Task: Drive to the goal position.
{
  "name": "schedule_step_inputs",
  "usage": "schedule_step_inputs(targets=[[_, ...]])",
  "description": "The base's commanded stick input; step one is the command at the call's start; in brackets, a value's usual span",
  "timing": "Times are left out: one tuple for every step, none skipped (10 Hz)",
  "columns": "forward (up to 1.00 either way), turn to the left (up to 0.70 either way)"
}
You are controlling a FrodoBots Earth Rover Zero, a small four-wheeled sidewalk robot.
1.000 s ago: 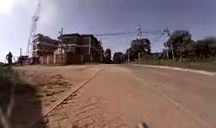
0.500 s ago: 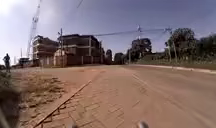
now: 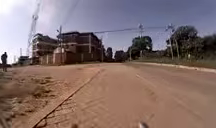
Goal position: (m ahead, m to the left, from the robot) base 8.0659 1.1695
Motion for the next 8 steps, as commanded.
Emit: schedule_step_inputs(targets=[[1.0, 0.0], [1.0, 0.0], [1.0, 0.0], [1.0, 0.0], [1.0, 0.0], [1.0, 0.0], [1.0, 0.0], [1.0, 0.0]])
